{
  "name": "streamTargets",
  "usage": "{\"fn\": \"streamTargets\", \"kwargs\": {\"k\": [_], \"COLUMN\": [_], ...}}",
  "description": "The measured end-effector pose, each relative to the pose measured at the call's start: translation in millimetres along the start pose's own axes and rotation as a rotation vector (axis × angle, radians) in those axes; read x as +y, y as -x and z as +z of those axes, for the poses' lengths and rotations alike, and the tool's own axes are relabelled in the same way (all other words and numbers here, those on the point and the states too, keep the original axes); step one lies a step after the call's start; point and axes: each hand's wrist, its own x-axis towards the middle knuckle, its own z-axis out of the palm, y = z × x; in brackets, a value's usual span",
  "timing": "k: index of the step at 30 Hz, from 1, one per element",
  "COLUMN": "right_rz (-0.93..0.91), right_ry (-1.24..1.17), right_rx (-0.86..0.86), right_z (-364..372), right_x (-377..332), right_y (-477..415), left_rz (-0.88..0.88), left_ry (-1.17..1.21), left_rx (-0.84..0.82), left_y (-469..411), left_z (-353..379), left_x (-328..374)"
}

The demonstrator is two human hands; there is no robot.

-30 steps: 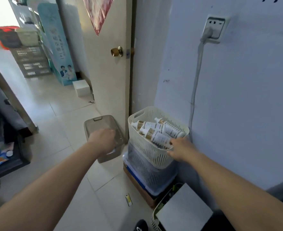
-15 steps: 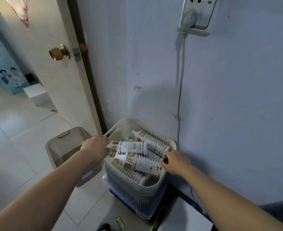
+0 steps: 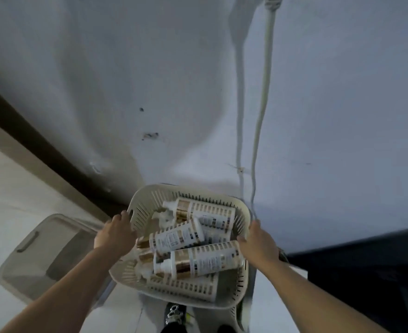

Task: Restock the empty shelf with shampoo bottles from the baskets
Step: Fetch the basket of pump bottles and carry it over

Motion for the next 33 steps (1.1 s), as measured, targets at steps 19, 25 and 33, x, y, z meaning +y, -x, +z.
{"fn": "streamTargets", "kwargs": {"k": [19,25,33], "right_rz": [0.445,0.513,0.614], "right_ry": [-0.701,-0.817,-0.916], "right_rx": [0.178,0.233,0.251], "right_z": [52.7,53.1,69.4], "right_x": [-10.2,8.3,44.8], "right_y": [6.3,8.4,58.9], "left_rz": [-0.306,-0.361,-0.228], "left_ry": [0.818,0.895,0.912], "left_rx": [-0.072,-0.060,-0.138], "left_y": [-53.9,-41.7,-3.4], "left_z": [29.3,23.6,4.8], "left_x": [-10.6,2.7,21.6]}}
